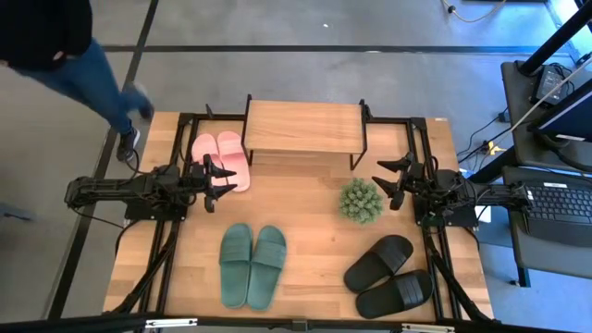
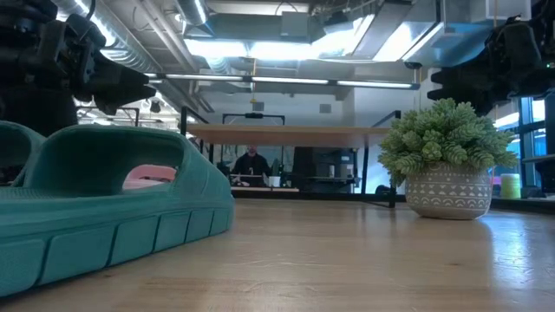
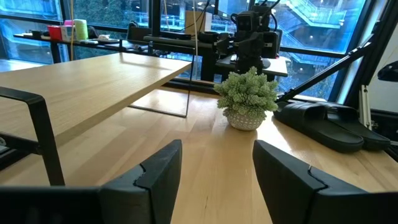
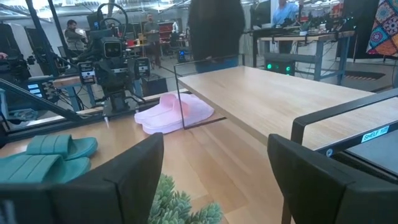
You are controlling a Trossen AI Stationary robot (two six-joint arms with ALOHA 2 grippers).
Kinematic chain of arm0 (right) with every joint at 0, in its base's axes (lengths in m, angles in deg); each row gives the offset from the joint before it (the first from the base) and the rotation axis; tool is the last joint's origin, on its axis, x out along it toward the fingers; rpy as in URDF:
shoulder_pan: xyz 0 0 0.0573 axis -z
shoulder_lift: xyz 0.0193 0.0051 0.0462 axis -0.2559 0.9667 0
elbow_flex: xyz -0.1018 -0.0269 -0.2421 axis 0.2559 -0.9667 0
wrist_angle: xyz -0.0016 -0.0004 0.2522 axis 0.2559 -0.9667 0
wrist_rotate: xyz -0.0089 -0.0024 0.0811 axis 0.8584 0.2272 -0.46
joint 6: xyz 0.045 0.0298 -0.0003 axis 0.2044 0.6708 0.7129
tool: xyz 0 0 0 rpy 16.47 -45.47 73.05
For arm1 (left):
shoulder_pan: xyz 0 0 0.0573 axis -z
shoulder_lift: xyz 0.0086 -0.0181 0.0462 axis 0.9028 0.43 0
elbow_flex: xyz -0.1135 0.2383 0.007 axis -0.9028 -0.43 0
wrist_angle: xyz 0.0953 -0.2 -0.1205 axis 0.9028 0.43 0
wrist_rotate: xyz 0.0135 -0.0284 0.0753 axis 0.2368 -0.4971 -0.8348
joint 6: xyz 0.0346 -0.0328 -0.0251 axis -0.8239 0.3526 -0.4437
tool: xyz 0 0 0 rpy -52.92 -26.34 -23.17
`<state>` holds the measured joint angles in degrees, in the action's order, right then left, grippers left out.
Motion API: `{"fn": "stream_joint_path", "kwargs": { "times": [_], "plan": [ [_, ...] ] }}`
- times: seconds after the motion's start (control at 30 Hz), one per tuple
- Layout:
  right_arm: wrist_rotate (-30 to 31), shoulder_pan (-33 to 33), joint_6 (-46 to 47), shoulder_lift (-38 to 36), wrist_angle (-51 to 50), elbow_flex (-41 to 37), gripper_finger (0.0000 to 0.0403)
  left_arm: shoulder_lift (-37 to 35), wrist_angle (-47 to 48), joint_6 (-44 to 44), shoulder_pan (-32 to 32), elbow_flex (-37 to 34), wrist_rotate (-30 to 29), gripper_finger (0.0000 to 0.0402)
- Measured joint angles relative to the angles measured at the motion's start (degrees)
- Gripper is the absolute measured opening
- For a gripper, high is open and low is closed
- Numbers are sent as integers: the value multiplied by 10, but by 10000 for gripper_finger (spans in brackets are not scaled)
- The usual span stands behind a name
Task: Pick and place slides into the shelf
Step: Put the bottom black slide on the shelf
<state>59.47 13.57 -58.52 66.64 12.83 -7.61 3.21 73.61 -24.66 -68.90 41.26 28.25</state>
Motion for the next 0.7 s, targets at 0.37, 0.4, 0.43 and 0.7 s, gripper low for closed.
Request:
{"fn": "stream_joint_path", "kwargs": {
  "times": [0.37, 0.4, 0.43, 0.7],
  "plan": [
    [-1, 0, -4, 0, 2, 2, 288, 0, -3, 0, 0, 0, 0, 191],
    [-4, 0, -15, 2, 2, 5, 288, 0, -3, 0, 0, 0, 0, 191],
    [-12, -1, -25, 2, 2, 9, 288, 0, -3, 0, 0, 0, 0, 191],
    [-50, -27, -58, 70, -27, 84, 288, 0, -11, 0, 0, 0, -7, 191]
  ]
}}
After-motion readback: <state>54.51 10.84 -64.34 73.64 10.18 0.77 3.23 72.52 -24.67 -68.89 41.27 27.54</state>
